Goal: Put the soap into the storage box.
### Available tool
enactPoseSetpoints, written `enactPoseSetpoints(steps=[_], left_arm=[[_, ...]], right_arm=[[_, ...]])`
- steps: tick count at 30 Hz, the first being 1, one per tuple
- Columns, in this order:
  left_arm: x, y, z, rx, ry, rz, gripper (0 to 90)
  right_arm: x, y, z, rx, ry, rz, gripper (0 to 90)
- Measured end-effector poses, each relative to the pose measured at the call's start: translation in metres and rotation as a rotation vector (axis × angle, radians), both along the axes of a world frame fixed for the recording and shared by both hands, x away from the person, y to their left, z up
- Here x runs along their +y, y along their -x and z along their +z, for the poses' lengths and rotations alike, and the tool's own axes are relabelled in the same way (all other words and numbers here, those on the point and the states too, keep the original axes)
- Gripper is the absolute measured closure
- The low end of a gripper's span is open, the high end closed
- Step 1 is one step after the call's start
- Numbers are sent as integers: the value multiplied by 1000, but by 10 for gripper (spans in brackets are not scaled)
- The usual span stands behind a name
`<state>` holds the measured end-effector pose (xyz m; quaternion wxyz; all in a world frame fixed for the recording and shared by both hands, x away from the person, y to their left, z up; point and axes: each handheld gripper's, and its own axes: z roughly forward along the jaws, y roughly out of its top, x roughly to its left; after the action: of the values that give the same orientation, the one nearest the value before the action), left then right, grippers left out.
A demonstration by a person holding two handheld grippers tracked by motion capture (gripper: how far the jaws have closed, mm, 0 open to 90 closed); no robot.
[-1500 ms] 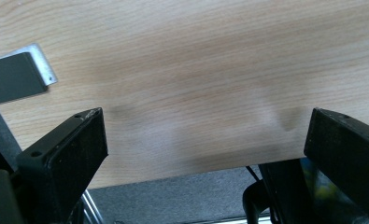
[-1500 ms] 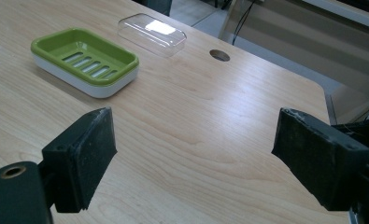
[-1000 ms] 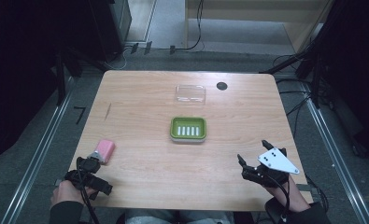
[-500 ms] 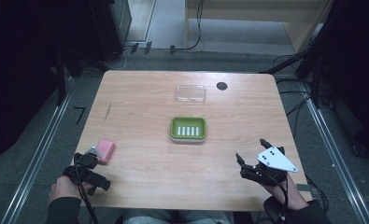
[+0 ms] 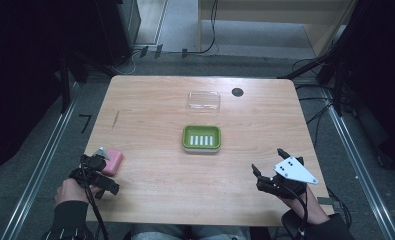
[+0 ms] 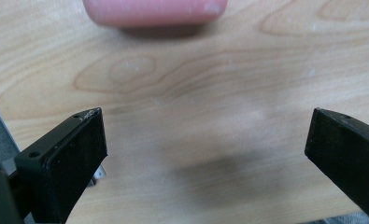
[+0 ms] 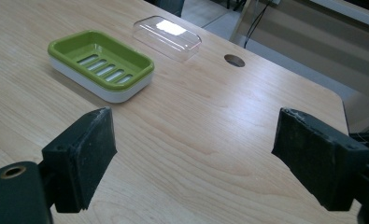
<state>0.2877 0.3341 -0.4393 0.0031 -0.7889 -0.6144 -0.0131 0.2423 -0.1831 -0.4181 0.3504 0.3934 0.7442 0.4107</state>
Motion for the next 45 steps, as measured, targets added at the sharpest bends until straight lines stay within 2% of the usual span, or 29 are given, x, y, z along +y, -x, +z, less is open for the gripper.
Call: enactPoseSetpoints(steps=[11, 16, 23, 34, 41, 45], left_arm=[[-1, -15, 5, -17, 13, 1, 0], [0, -25, 5, -6, 12, -9, 0], [-3, -37, 8, -19, 9, -18, 0], [-5, -52, 5, -10, 16, -34, 0], [-4, -62, 2, -6, 6, -24, 0], [-4, -69, 0, -2, -14, -24, 0]], right_arm=[[-1, 0, 0, 1, -6, -3, 135], [-1, 0, 0, 2, -6, -5, 135], [-1, 1, 0, 2, -5, -4, 135], [-1, 0, 0, 4, -4, -3, 135], [-1, 0, 0, 4, -2, -3, 135], [0, 0, 0, 5, -2, -3, 135]])
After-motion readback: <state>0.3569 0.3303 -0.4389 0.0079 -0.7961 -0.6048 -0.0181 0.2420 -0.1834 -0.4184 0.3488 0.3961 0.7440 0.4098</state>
